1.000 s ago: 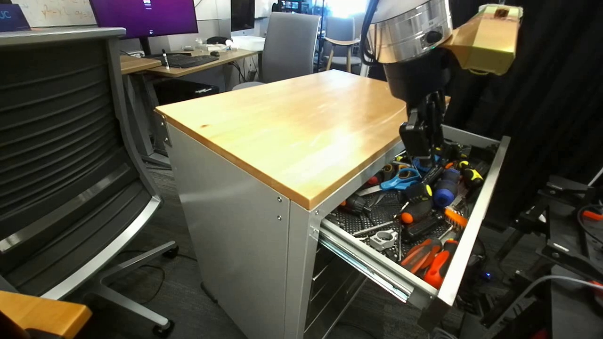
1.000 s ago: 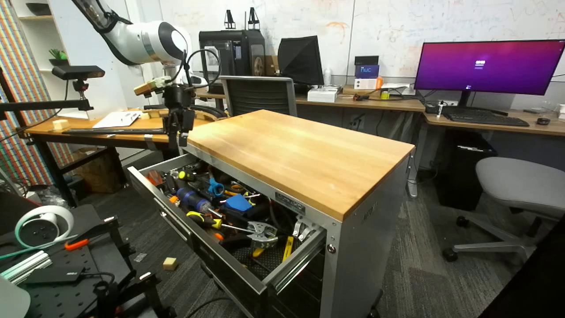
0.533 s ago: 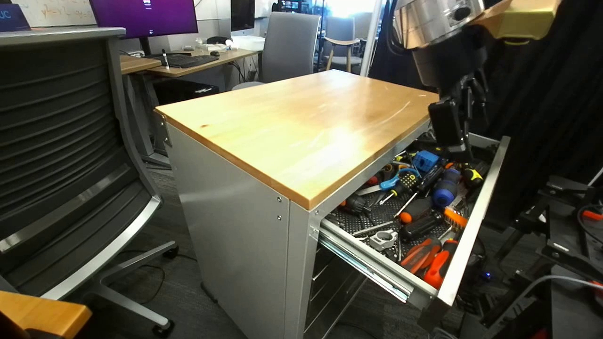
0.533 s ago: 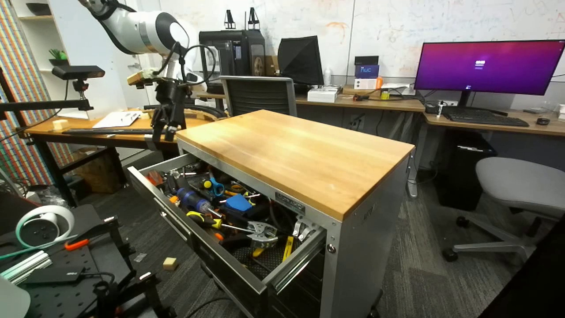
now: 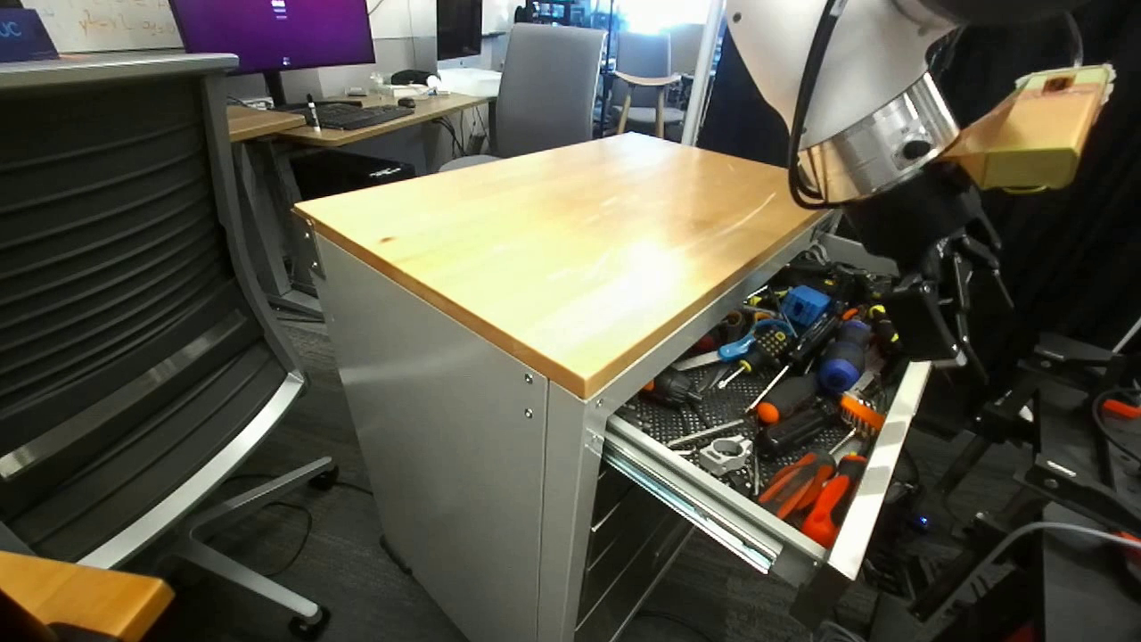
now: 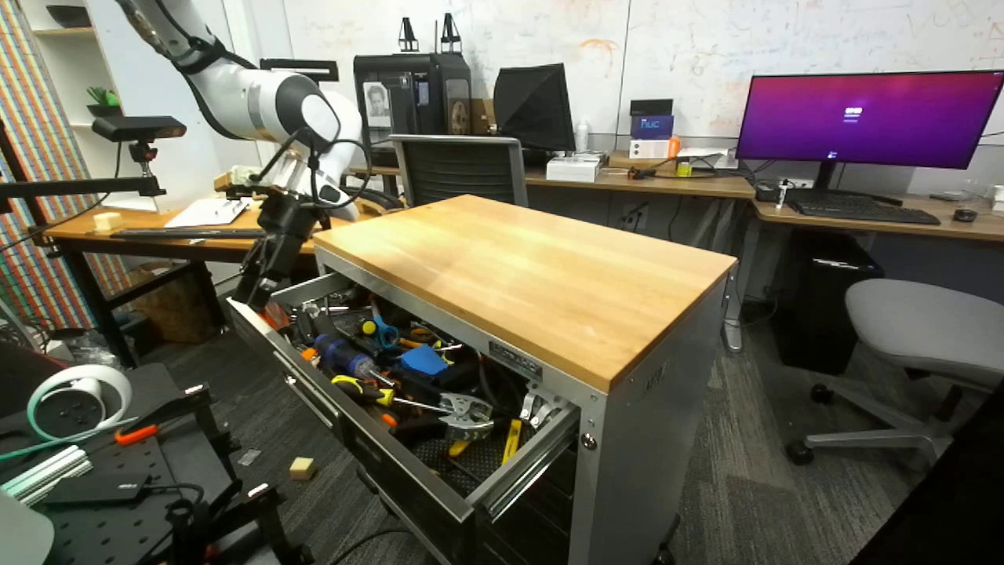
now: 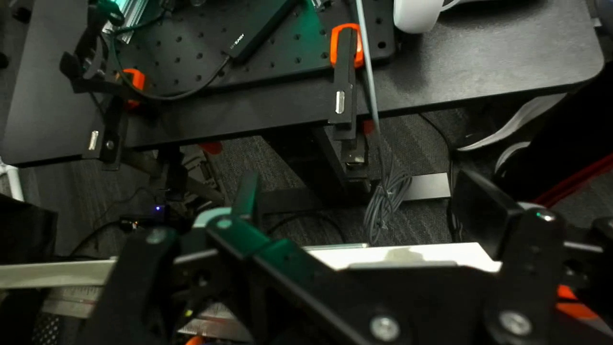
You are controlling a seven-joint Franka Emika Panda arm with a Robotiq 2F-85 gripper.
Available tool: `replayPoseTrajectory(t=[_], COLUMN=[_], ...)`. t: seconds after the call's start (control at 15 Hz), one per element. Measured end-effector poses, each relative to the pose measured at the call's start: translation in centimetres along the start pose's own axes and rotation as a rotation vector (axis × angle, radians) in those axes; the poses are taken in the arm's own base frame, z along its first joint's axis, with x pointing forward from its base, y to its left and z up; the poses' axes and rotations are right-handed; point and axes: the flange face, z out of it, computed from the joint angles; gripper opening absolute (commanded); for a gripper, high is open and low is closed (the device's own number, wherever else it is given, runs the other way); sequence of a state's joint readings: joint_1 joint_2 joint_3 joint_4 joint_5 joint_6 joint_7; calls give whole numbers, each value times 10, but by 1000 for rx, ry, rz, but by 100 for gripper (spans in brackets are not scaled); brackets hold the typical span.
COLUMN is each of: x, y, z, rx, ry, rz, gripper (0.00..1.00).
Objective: Put the screwdriver in the drawer then close it
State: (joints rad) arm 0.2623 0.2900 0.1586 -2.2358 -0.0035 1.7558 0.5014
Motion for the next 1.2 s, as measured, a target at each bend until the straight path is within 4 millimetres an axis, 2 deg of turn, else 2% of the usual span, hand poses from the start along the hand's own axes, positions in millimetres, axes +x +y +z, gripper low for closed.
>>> replayPoseTrajectory(t=[0.13, 0.2, 0.27, 0.53, 0.87, 1.0, 1.07, 1.13, 1.2], x=[9, 13, 17, 26, 32, 36, 38, 39, 41], y=[3, 3, 3, 0, -2, -4, -5, -6, -6], z=[16, 23, 30, 51, 53, 46, 42, 38, 34], rx=[-12, -18, -23, -39, -34, -19, -11, -6, -2], ry=[-35, -51, -67, -114, -117, -88, -72, -63, -55], rz=[9, 12, 13, -5, -40, -50, -57, -70, -86], gripper=[100, 75, 74, 42, 5, 1, 32, 2, 3])
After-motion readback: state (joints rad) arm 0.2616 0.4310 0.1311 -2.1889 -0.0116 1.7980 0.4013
